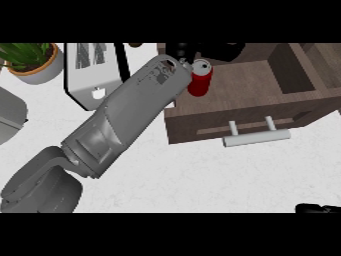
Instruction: Pick up the can, place it into the drawer and close the drawer
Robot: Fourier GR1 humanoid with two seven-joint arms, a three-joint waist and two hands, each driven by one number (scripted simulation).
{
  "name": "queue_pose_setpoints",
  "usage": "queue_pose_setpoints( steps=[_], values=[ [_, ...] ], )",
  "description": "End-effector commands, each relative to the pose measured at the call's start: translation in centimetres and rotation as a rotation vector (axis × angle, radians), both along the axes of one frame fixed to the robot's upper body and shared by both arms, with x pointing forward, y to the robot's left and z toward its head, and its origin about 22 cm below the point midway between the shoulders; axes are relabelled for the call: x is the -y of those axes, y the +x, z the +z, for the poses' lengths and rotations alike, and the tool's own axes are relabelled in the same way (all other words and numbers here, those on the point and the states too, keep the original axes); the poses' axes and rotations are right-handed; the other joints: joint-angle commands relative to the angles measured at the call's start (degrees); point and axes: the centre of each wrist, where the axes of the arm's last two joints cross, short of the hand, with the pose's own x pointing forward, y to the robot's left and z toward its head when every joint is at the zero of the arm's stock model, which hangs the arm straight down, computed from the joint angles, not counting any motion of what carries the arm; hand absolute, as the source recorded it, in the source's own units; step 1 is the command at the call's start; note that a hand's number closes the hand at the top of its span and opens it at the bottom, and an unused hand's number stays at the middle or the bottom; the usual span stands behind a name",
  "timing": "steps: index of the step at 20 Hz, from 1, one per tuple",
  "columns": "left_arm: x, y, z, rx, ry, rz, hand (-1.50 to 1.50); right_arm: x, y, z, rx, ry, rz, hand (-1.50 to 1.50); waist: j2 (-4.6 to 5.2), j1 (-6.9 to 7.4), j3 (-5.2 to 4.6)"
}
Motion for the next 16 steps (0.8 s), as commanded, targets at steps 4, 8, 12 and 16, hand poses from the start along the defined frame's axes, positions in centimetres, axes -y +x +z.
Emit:
queue_pose_setpoints(
  steps=[4,8,12,16],
  values=[
    [-0.5,0.1,-0.9,0.017,-0.012,0.054,-1.50,0.1,0.3,-0.1,0.000,0.006,0.005,-1.50,0.23,-0.49,0.00],
    [-0.5,0.0,-1.4,0.014,-0.029,0.059,-1.50,0.0,0.1,0.3,0.020,-0.023,-0.002,-1.50,0.14,-0.28,-0.03],
    [0.2,-0.3,-0.2,0.002,-0.087,0.074,-1.50,0.5,-0.4,1.4,0.088,-0.151,-0.027,-1.50,-0.05,-0.78,-0.03],
    [-0.1,-0.4,-1.1,-0.001,-0.108,0.063,-1.50,-0.2,0.1,3.9,0.136,-0.300,-0.043,-1.50,-0.14,0.80,-0.15]
  ],
)
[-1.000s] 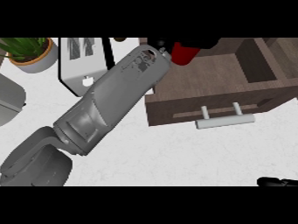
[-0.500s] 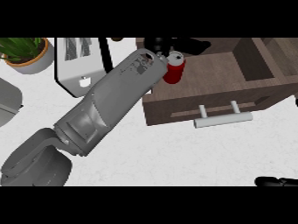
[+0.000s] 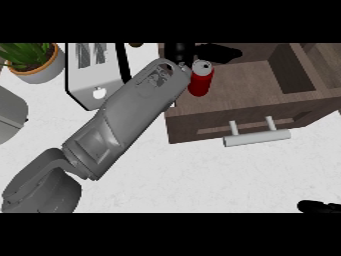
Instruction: Pick up the can, place it into the drawer and close the drawer
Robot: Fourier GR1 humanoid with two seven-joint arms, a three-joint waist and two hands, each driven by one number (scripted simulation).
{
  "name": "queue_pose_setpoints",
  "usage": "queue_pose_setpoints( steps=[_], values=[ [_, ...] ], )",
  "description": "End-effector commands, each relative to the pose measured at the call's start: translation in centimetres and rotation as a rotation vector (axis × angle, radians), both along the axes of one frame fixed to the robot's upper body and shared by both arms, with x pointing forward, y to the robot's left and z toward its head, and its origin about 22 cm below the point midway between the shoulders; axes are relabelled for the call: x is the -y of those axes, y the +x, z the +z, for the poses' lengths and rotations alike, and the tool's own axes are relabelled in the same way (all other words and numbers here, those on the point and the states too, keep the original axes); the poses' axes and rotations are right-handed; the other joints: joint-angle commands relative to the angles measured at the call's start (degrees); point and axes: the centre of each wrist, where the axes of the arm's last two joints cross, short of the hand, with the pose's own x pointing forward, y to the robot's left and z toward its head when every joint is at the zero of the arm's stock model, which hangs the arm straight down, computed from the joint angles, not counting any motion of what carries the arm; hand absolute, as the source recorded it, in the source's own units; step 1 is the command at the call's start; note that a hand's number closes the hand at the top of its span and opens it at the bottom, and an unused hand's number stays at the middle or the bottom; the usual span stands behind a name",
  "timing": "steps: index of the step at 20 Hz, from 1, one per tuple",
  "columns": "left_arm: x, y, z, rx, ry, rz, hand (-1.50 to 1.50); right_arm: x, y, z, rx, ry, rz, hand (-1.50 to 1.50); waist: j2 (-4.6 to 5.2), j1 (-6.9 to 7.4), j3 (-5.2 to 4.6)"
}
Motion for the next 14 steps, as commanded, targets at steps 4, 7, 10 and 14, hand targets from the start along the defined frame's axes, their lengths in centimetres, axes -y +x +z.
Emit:
queue_pose_setpoints(
  steps=[4,7,10,14],
  values=[
    [1.4,-0.5,2.3,-0.010,-0.063,-0.019,-1.50,-0.9,0.0,2.0,0.073,-0.209,0.025,-1.50,-0.28,0.53,0.01],
    [1.4,-0.9,1.5,0.006,-0.105,-0.007,-1.50,-1.5,1.0,2.5,0.099,-0.266,-0.002,-1.50,-0.27,1.23,-0.02],
    [1.2,-0.6,2.0,0.020,-0.129,-0.021,-1.50,-1.4,0.4,1.3,0.080,-0.410,-0.015,-1.50,-0.61,2.74,-0.03],
    [1.5,-0.3,3.3,0.063,-0.124,-0.010,-1.50,-2.1,2.0,0.8,0.091,-0.571,-0.051,-1.50,-0.47,3.78,-0.02]
  ],
)
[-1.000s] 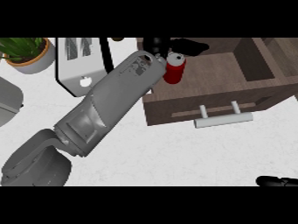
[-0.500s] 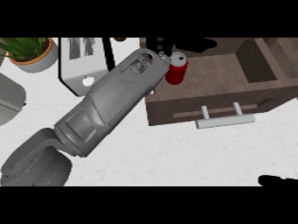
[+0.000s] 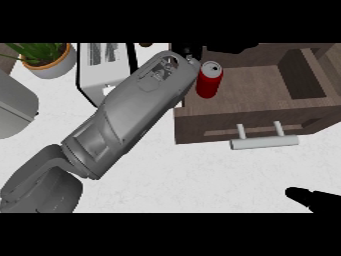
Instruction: Pick up the can, place it into the drawer and close the drawer
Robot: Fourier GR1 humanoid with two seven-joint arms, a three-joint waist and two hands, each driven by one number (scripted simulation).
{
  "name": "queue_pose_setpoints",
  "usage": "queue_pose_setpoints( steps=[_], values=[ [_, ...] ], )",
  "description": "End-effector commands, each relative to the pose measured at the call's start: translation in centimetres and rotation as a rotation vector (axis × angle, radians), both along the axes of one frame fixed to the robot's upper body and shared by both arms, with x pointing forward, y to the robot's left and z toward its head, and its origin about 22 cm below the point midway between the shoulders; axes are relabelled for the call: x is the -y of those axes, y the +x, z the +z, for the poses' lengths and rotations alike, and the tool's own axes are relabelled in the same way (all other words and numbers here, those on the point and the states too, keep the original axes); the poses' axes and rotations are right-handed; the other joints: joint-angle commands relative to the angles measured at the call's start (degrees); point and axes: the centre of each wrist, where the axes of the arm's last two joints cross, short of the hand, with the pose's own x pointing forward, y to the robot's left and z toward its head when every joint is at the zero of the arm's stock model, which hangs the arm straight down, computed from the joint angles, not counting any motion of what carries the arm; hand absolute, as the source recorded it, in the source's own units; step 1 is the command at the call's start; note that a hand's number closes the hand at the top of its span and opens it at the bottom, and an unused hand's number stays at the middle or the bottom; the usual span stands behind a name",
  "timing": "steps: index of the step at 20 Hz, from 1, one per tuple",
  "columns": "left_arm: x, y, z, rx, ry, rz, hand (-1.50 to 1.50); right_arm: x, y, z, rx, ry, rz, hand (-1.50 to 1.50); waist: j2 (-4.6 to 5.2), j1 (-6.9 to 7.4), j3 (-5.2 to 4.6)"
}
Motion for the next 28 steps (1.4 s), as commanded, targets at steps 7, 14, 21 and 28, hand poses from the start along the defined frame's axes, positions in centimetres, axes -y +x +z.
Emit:
queue_pose_setpoints(
  steps=[7,14,21,28],
  values=[
    [1.1,-0.2,2.3,0.000,0.001,-0.011,-1.50,-3.7,3.4,-3.0,-0.032,-0.369,-0.070,-1.50,-0.83,3.43,-0.03],
    [-1.8,0.6,3.7,0.003,-0.011,-0.012,-1.50,-4.4,6.5,-7.9,-0.089,-0.475,-0.181,-1.50,-1.45,5.42,-0.05],
    [-2.7,-0.7,3.2,-0.024,-0.011,-0.002,-1.50,-5.0,11.1,-12.0,-0.085,-0.430,-0.232,-1.50,-1.48,6.76,0.01],
    [-8.5,-0.4,4.5,-0.035,0.003,-0.012,-1.50,-4.3,12.1,-15.7,-0.095,-0.502,-0.284,-1.50,-1.43,7.38,-0.01]
  ],
)
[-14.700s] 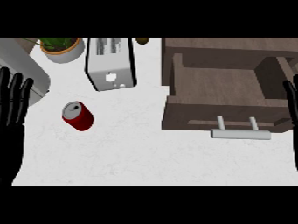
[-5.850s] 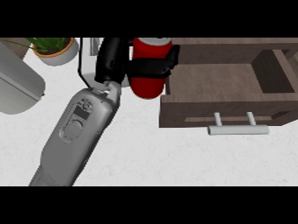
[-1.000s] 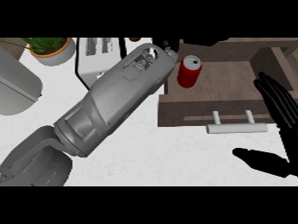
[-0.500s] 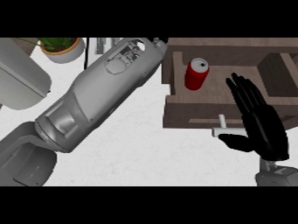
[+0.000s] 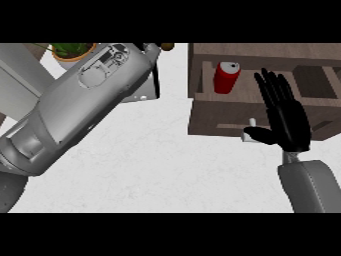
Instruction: Pick up the can, place it into the drawer and close the drawer
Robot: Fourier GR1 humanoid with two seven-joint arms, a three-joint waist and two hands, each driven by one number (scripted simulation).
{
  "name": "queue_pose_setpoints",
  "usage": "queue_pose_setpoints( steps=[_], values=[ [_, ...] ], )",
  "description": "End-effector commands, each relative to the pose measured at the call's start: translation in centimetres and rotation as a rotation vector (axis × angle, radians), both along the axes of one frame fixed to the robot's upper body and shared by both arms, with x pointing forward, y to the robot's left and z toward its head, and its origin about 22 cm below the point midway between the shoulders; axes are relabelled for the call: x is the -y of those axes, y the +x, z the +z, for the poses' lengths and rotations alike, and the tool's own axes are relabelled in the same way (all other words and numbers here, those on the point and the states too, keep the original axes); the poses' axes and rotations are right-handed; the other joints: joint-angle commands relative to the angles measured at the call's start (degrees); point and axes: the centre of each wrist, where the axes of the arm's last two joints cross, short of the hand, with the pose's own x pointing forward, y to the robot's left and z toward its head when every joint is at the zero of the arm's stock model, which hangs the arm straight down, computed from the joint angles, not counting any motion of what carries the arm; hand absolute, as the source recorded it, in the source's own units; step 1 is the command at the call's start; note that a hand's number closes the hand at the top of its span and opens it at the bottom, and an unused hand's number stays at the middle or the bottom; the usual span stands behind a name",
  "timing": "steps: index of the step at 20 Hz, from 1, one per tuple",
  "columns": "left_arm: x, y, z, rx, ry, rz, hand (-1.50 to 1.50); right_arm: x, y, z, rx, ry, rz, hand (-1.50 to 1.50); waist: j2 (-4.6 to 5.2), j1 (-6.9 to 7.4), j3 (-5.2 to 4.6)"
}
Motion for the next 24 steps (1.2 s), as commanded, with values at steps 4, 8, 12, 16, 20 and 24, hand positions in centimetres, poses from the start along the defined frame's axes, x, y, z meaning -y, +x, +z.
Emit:
queue_pose_setpoints(
  steps=[4,8,12,16,20,24],
  values=[
    [-2.7,-0.8,1.3,-0.017,0.003,0.005,-1.50,-0.6,1.8,-4.6,-0.063,-0.067,-0.045,-1.50,1.08,0.58,1.05],
    [-5.1,-0.9,-1.1,-0.034,0.016,0.021,-1.50,0.5,4.6,-2.7,-0.023,-0.075,-0.064,-1.50,1.47,0.36,1.04],
    [-5.0,-2.5,0.0,-0.048,0.012,-0.008,-1.50,0.6,6.2,-3.1,0.042,-0.076,-0.107,-1.50,1.34,1.66,1.10],
    [-7.4,-2.9,-1.5,-0.040,0.026,-0.003,-1.50,-0.8,8.6,-1.8,0.080,-0.069,-0.124,-1.50,1.82,1.99,1.06],
    [-8.1,-3.4,-2.5,-0.041,0.031,-0.021,-1.50,-0.4,10.1,-1.2,0.104,-0.062,-0.151,-1.50,2.46,2.49,1.09],
    [-7.2,-4.7,-2.7,-0.047,0.018,-0.017,-1.50,-2.6,12.0,0.7,0.109,-0.074,-0.154,-1.50,2.31,2.85,1.10]
  ],
)
